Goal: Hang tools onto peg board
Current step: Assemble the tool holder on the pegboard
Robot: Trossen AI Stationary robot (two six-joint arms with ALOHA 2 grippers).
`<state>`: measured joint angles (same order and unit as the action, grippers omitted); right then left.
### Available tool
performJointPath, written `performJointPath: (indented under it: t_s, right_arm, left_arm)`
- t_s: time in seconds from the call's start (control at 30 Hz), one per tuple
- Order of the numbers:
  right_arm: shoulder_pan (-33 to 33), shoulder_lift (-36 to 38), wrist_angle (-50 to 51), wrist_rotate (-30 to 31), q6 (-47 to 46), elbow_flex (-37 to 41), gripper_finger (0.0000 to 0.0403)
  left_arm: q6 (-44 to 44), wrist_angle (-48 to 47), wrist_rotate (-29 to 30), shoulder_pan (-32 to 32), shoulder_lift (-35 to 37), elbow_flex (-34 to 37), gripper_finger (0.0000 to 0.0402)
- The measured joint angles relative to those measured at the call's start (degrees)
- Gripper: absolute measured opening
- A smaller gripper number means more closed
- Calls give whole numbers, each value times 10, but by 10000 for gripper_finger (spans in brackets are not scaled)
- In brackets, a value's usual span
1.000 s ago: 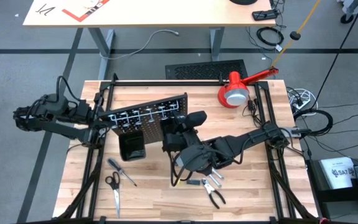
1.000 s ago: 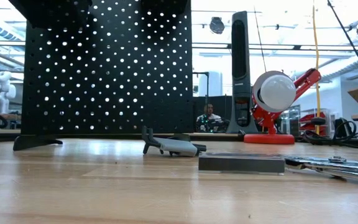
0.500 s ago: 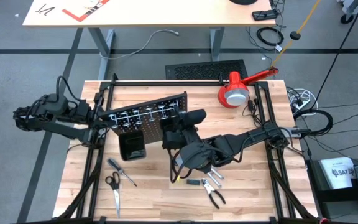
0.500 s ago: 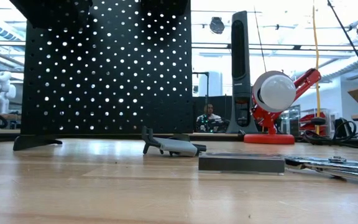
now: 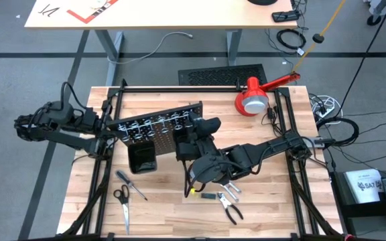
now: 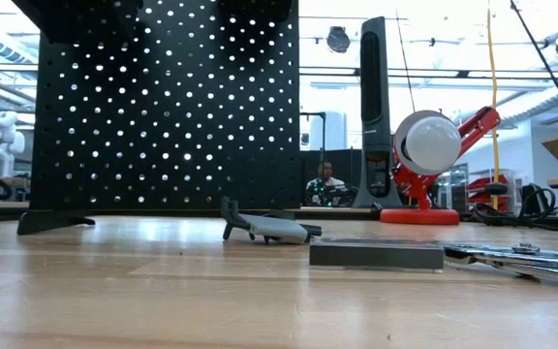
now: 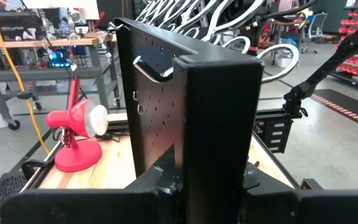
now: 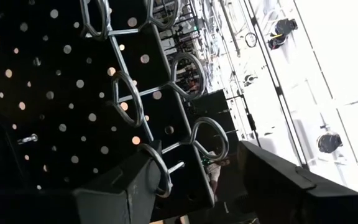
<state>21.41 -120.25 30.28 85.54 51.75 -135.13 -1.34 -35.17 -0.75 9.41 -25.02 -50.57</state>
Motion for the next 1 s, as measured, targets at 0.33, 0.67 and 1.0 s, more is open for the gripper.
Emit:
performJointPath:
  t_s: [0.33,0.67,1.0]
  right_arm:
    - [5,-1,37,-3,0,0,205]
    - [5,-1,63,-5,-1,0,220]
    - [5,-2,65,3,-14,1,222]
  left_arm:
    - [5,4,0,0,0,1,62]
    - [0,6,4,0,0,1,62]
    - [-21,9,46,2,0,2,62]
